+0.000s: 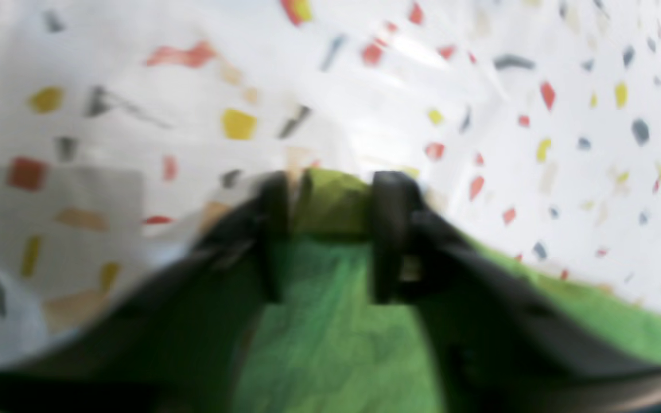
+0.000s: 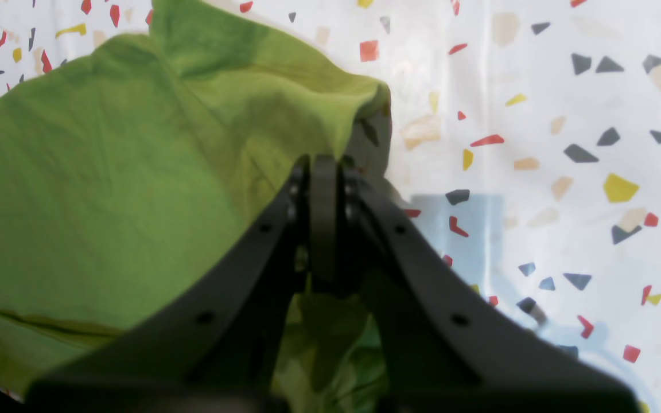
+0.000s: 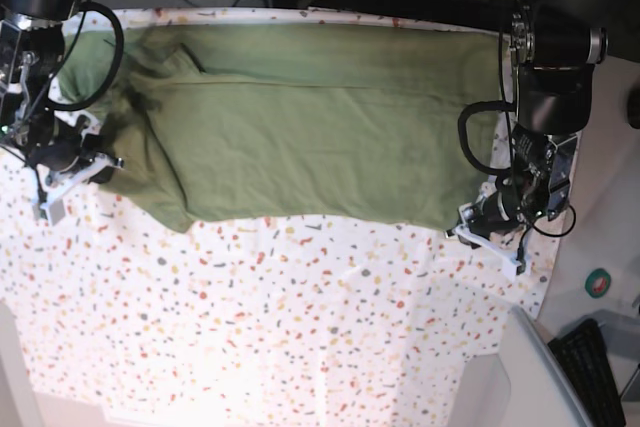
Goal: Layout the t-shirt on the table in an organized manner, then fold the t-shirt properly
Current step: 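Move the left gripper along the shirt edge and grasp the hem corner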
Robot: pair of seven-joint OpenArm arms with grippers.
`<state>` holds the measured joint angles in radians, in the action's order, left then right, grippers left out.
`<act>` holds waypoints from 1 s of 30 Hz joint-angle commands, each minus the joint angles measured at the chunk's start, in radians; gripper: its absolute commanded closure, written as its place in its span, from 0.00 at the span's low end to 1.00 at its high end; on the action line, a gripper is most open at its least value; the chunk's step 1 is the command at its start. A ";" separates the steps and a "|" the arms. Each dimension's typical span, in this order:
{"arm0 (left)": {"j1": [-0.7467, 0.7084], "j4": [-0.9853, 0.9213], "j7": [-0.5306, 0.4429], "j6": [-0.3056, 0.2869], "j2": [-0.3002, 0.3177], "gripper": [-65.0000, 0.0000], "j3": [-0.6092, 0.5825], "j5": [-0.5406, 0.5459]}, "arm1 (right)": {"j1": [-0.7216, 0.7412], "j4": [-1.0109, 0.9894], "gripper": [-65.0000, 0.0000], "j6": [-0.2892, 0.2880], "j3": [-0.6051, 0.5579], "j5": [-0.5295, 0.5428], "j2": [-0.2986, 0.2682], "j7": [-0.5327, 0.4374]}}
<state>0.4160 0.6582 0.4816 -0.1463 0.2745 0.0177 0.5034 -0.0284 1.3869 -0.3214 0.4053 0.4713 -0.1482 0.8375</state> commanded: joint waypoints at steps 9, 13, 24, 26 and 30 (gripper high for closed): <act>0.050 -0.041 -0.053 -0.005 0.006 1.00 -0.051 0.008 | 0.058 0.009 1.00 -0.003 -0.003 0.011 -0.027 -0.019; 0.047 0.015 -0.047 -0.005 0.025 1.00 -0.052 0.011 | 0.120 -0.050 1.00 -0.003 -0.082 0.011 -0.093 -0.020; -0.013 0.176 0.033 -0.005 0.027 1.00 -0.051 0.013 | 0.256 -0.317 1.00 -0.003 -0.372 0.011 -0.247 -0.310; -0.019 0.191 0.035 -0.005 0.027 1.00 -0.051 0.013 | 0.269 -0.363 1.00 -0.003 -0.403 0.011 -0.262 -0.381; -0.041 0.229 0.035 -0.005 0.039 1.00 -0.051 0.014 | 0.269 -0.413 1.00 -0.003 -0.458 0.011 -0.290 -0.542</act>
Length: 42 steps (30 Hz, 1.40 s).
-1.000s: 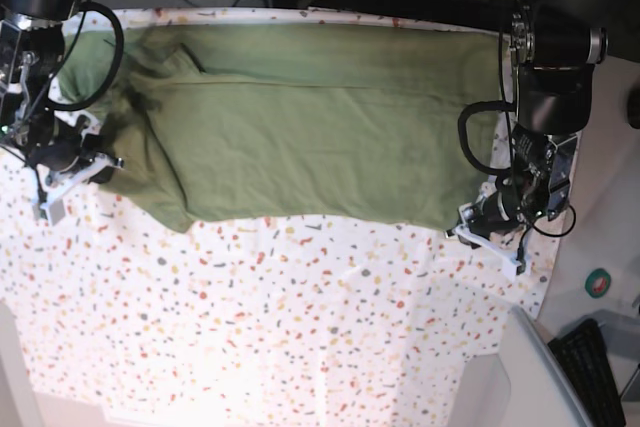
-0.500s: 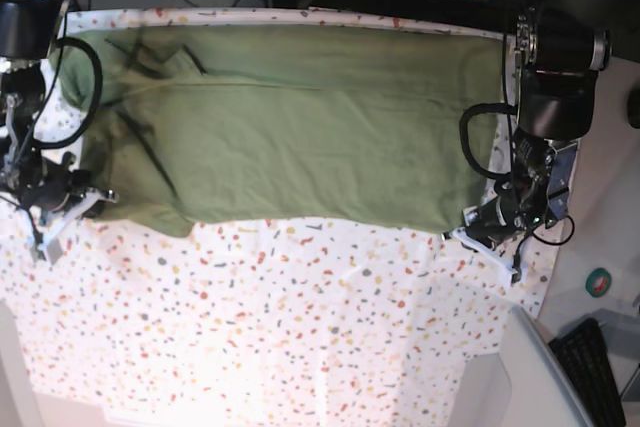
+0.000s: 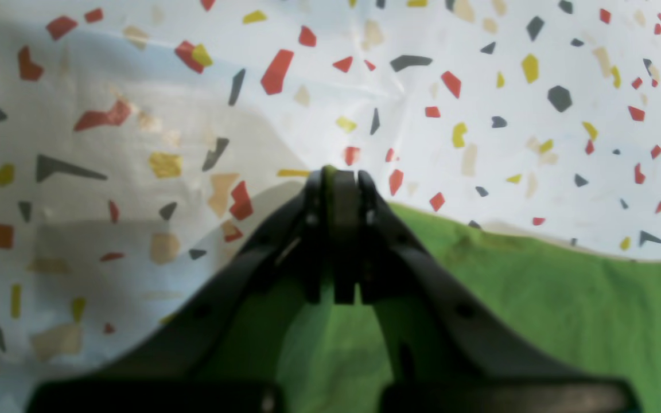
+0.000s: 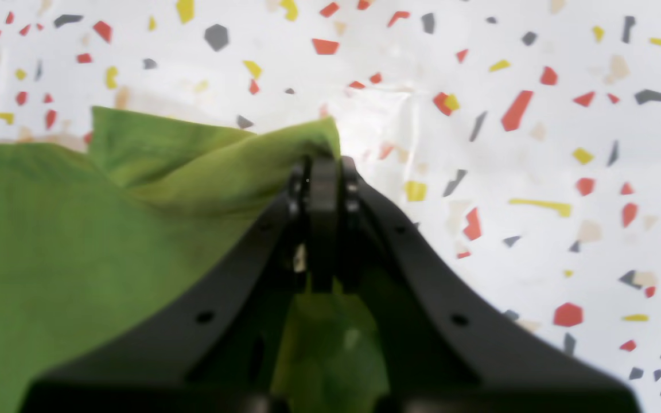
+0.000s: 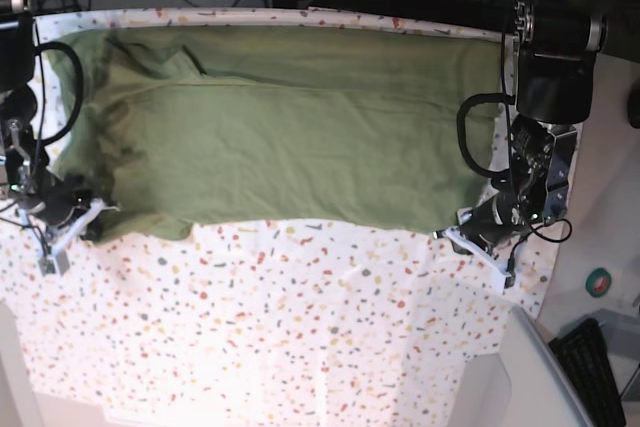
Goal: Layout the t-shirt on the table in an organized manner, then fold the t-shirt properly
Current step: 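Move the left gripper along the shirt edge and grasp the hem corner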
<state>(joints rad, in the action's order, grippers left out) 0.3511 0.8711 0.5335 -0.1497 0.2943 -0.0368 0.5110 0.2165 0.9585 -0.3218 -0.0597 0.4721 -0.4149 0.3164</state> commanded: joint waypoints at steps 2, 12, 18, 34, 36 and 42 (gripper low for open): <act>0.013 0.036 -0.017 0.000 0.024 1.00 0.004 0.007 | 0.037 -0.005 1.00 -0.003 -0.029 0.010 -0.034 -0.072; -0.010 0.072 -0.017 0.000 0.026 1.00 0.005 0.007 | 0.068 -0.079 1.00 -0.003 -0.151 0.010 -0.040 -0.202; -0.044 0.185 0.038 0.000 0.039 1.00 0.005 0.008 | 0.050 -0.074 1.00 -0.003 -0.145 0.010 -0.046 -0.224; -0.186 0.359 0.099 -0.001 0.039 1.00 0.153 0.008 | -0.101 0.104 1.00 0.005 -0.053 0.010 -0.080 -0.247; -0.194 0.409 0.144 -0.001 0.039 1.00 0.153 0.008 | -0.107 0.112 1.00 0.005 -0.053 0.010 -0.078 -0.247; -0.243 0.495 0.181 -0.001 0.039 1.00 0.153 0.008 | -0.136 0.119 1.00 0.005 -0.052 0.010 -0.077 -0.247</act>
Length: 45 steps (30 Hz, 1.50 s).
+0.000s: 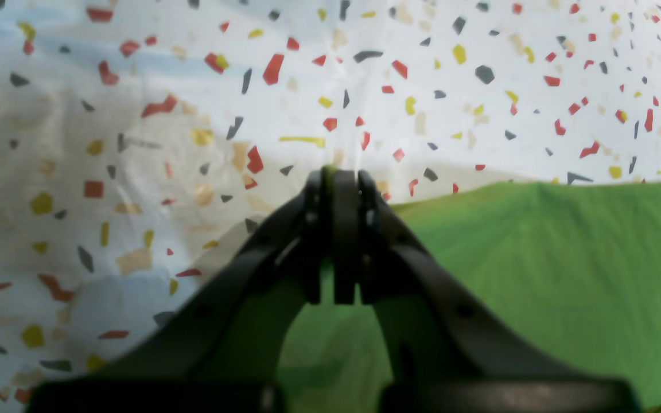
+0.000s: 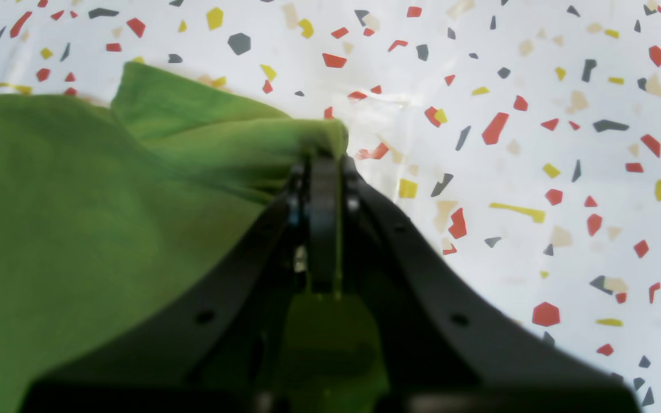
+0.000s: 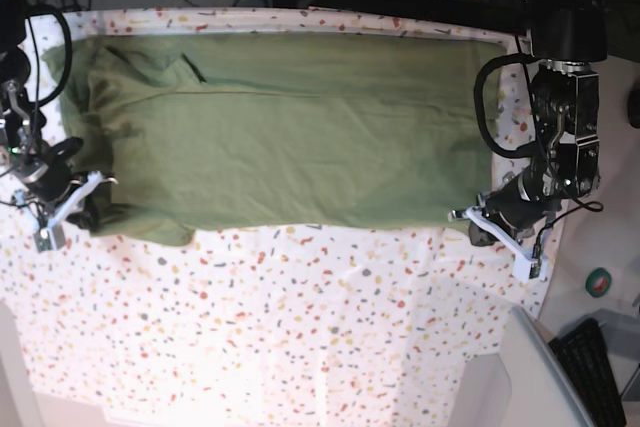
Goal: Layout the t-shirt on the table in an organized manner, then fold the t-shirt properly
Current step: 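Move the left gripper along the shirt edge and grasp the hem corner, then hold both ends and fold the shirt's side edge over lengthwise with both grippers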
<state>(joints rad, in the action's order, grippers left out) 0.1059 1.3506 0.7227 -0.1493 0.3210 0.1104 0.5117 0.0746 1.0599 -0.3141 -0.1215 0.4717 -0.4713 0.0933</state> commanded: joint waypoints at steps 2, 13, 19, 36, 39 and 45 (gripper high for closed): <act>-0.018 0.039 -0.008 -0.002 0.013 1.00 0.018 0.008 | -0.012 0.043 1.00 -0.003 0.012 0.011 -0.022 -0.028; -0.062 0.092 0.104 -0.128 0.008 1.00 0.186 0.009 | -0.092 0.128 1.00 -0.003 0.104 0.012 -0.017 -0.022; -0.088 0.125 0.105 -0.129 0.008 1.00 0.185 0.009 | -0.146 0.174 1.00 -0.003 0.105 0.014 -0.017 -0.022; -0.199 0.220 0.108 -0.247 0.028 1.00 0.196 0.006 | -0.232 0.234 1.00 -0.001 0.153 0.019 -0.001 0.039; -0.216 0.221 0.108 -0.247 0.034 1.00 0.196 0.006 | -0.258 0.257 1.00 -0.006 0.237 0.012 0.036 0.059; -0.219 0.221 0.108 -0.250 0.060 1.00 0.188 0.008 | -0.286 0.314 1.00 -0.007 0.259 0.012 0.038 0.107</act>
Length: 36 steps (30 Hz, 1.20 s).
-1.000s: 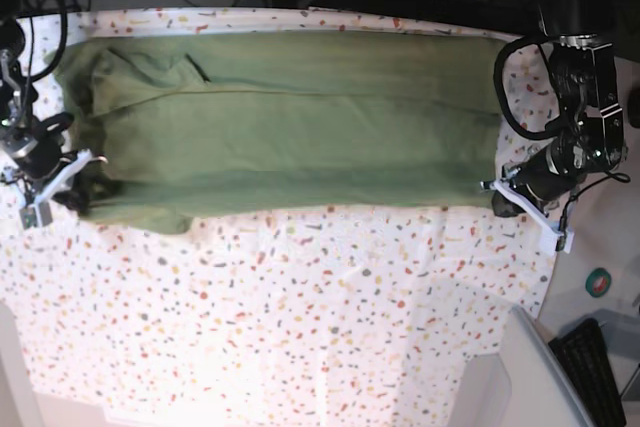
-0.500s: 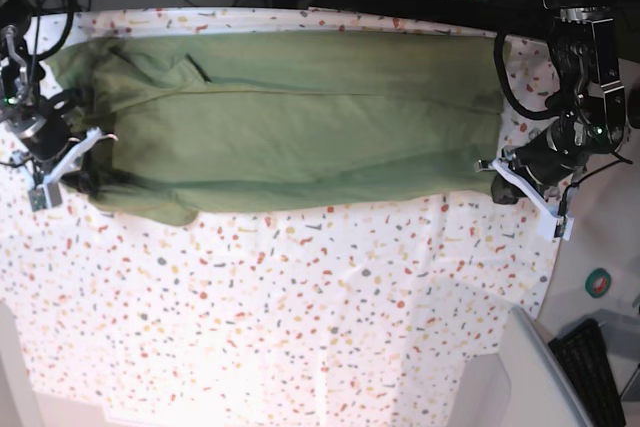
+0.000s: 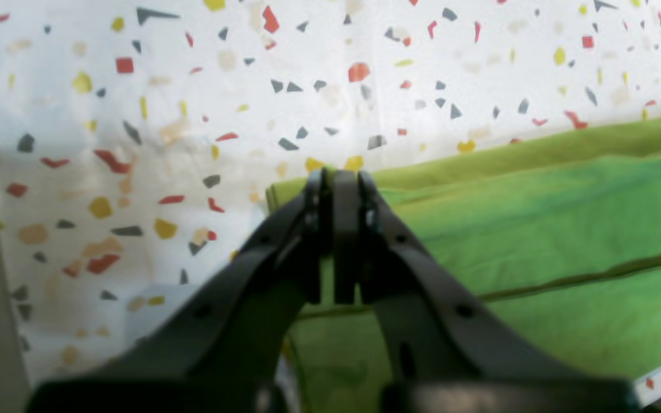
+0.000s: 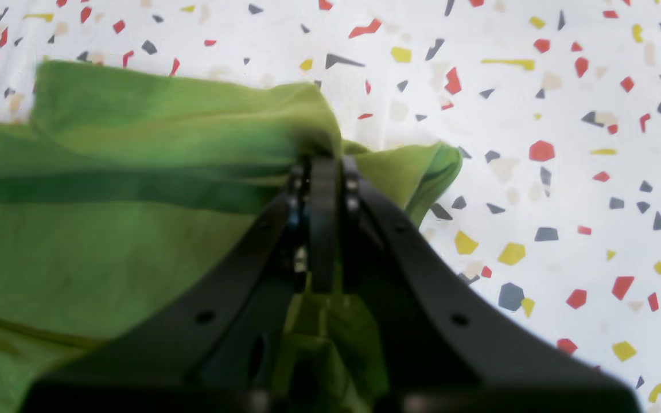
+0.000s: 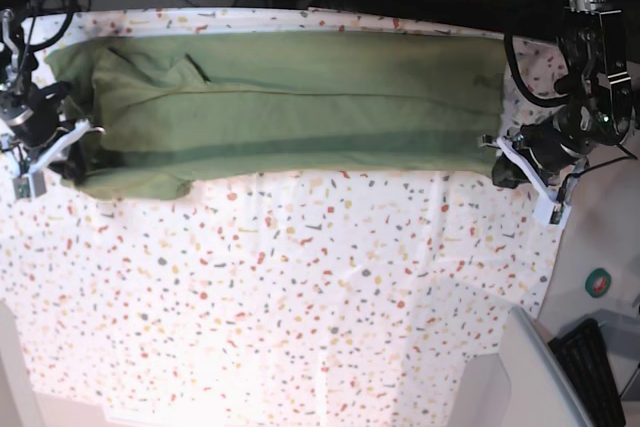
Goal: Layout the t-shirt on the table in an organized manner, then fold the t-shirt properly
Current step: 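Hold both ends and fold the shirt's side edge over lengthwise with both grippers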
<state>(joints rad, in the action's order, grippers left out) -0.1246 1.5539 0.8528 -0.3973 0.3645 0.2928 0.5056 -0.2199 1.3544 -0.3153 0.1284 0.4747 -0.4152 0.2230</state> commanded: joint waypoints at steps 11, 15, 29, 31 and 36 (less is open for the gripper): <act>0.003 0.018 0.033 -0.004 0.049 1.00 0.012 0.014 | -0.019 0.020 1.00 -0.003 0.012 0.011 -0.018 -0.003; -0.014 0.020 0.035 -0.025 0.051 1.00 0.013 0.014 | -0.052 0.044 1.00 -0.003 0.070 0.014 -0.001 -0.001; -0.062 0.016 0.036 -0.073 0.064 1.00 0.013 0.005 | -0.100 0.096 1.00 -0.008 0.119 0.009 0.043 0.082; -0.062 0.016 0.036 -0.073 0.066 1.00 0.013 0.005 | -0.117 0.116 1.00 -0.008 0.119 0.009 0.045 0.082; -0.082 0.018 0.036 -0.073 0.080 1.00 0.007 0.003 | -0.140 0.147 1.00 -0.002 0.119 0.011 0.045 0.082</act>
<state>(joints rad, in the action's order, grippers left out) -0.2138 1.5551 0.9020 -0.4709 0.4255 0.2935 0.5014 -0.3611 1.4818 -0.3214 0.2382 0.4747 -0.3519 0.3260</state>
